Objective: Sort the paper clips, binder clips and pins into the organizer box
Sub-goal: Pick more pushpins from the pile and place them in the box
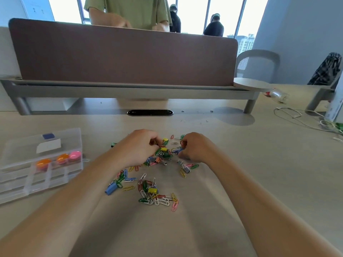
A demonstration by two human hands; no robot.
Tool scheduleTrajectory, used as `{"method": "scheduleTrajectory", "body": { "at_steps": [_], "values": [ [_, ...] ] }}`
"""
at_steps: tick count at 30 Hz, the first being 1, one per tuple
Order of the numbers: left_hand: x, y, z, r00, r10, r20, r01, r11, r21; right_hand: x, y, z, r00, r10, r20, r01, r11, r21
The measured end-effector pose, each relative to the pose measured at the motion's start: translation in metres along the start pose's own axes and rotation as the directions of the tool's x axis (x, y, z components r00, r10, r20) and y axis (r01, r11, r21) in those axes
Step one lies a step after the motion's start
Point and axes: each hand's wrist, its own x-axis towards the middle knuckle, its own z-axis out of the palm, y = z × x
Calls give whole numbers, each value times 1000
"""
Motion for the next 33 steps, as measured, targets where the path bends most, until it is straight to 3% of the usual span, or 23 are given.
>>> {"method": "scheduleTrajectory", "body": {
  "at_steps": [5,11,15,20,24,29,33],
  "values": [
    [-4,-2,0,1000,-7,5,7,1000,6,-2,-9,-1,1000,-6,-12,7,1000,20],
    [-13,-12,-11,1000,-22,4,22,999,31,-5,-21,0,985,-79,-152,119,954,274],
    [-26,-20,-21,999,-30,9,30,998,51,-7,-38,0,970,-171,-171,205,956,208],
    [-49,-37,-34,995,-70,76,62,993,99,-14,-67,5,972,-230,-51,235,957,167],
    [-69,-50,-44,984,-123,126,106,986,131,-24,-89,8,952,-304,-43,307,938,160],
    [-95,-55,-53,966,-133,220,99,983,157,-34,-109,15,947,-320,-36,315,897,311],
    [-107,-54,-54,953,-110,283,48,975,219,-34,-118,24,938,-347,-13,345,927,145]
  ]
}}
